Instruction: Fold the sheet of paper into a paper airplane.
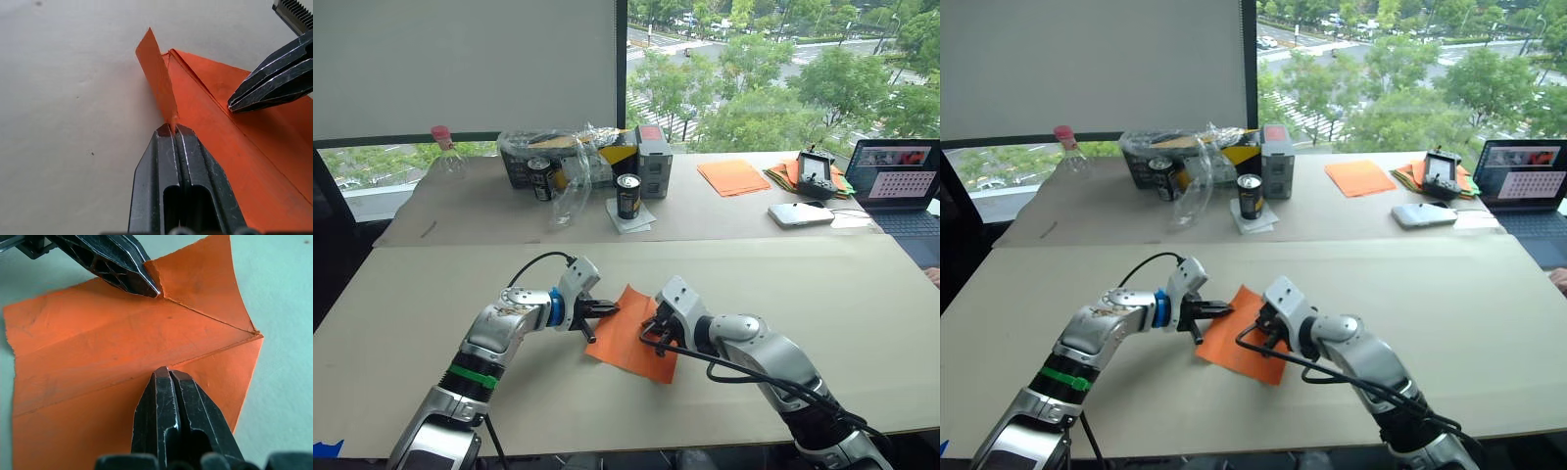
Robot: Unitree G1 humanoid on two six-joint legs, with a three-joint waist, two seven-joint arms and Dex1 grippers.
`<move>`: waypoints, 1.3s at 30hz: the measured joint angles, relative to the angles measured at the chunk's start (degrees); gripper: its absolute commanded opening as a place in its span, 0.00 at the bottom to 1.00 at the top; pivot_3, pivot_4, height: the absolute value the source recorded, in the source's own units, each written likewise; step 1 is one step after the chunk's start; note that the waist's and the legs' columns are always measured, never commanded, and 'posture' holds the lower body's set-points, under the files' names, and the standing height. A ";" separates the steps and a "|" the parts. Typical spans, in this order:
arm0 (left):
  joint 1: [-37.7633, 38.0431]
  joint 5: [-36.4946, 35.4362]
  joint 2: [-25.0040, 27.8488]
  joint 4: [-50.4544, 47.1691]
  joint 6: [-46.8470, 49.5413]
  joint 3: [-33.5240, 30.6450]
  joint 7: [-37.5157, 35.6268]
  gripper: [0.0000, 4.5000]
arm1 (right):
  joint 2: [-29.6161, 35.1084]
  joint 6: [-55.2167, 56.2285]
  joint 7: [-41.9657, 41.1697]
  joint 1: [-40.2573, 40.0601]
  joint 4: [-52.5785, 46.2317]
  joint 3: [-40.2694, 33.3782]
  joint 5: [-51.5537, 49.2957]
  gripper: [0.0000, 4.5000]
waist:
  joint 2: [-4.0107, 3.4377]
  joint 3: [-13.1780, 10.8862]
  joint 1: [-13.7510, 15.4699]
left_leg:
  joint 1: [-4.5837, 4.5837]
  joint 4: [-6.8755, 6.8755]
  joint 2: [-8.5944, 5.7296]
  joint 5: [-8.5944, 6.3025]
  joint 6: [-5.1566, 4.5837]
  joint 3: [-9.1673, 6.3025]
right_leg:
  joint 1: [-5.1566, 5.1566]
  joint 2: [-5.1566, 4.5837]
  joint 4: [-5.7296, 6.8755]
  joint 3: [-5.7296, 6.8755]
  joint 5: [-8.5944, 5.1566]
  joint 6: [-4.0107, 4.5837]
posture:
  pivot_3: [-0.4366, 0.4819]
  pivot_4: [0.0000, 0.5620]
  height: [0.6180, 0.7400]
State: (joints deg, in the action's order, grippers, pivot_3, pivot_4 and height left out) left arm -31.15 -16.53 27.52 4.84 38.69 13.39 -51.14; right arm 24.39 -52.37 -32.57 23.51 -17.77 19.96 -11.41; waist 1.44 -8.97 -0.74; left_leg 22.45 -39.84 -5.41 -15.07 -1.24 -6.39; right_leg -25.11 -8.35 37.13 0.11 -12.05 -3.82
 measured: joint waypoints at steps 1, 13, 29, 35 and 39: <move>0.18 0.75 -0.05 -0.08 -1.32 0.37 -0.03 0.01 | 0.00 0.00 0.00 0.00 0.00 0.01 0.00 0.00 | 0.00 0.00 0.01 | 0.00 0.00 0.00 0.00 0.00 0.00 | 0.00 0.00 0.00 0.00 0.00 0.00 | 0.48 0.27 0.63; 0.36 9.87 0.23 2.64 -16.41 3.68 -0.36 0.01 | -0.07 0.00 0.01 0.00 -0.01 0.05 -0.01 0.00 | 0.00 0.00 0.01 | 0.00 0.00 0.00 -0.01 -0.02 0.02 | 0.00 0.00 0.00 0.00 0.00 -0.01 | 0.48 0.27 0.63; -0.32 7.41 -2.66 4.38 -11.11 -0.05 0.32 0.49 | -0.30 0.00 0.02 0.00 -0.14 0.68 -0.06 0.00 | 0.00 0.00 -0.06 | 0.00 0.00 0.00 -0.01 -0.03 0.02 | -0.01 0.01 0.01 0.01 -0.01 -0.02 | 0.48 0.27 0.63; -1.80 7.38 -3.52 6.54 -11.07 -0.23 0.30 0.49 | -0.31 0.00 0.04 0.00 -0.15 0.70 -0.06 0.00 | 0.00 0.00 -0.04 | 0.00 0.00 0.00 -0.01 -0.03 0.02 | -0.01 0.01 0.01 0.02 -0.01 -0.02 | 0.48 0.27 0.63; -3.12 7.40 -3.85 7.95 -11.55 -0.24 0.23 0.40 | -0.31 0.00 0.03 0.01 -0.17 0.72 -0.06 0.00 | 0.00 0.00 -0.08 | 0.00 0.00 0.00 -0.01 -0.03 0.02 | -0.01 0.01 0.00 0.01 -0.01 -0.02 | 0.48 0.27 0.63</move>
State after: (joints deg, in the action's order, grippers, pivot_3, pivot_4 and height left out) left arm -34.27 -9.13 23.67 12.79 27.14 13.15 -50.90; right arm 24.07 -52.38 -32.54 23.52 -17.94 20.68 -11.47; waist 1.44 -8.97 -0.83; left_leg 22.44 -39.84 -5.41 -15.08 -1.27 -6.37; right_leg -25.11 -8.34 37.13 0.12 -12.06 -3.83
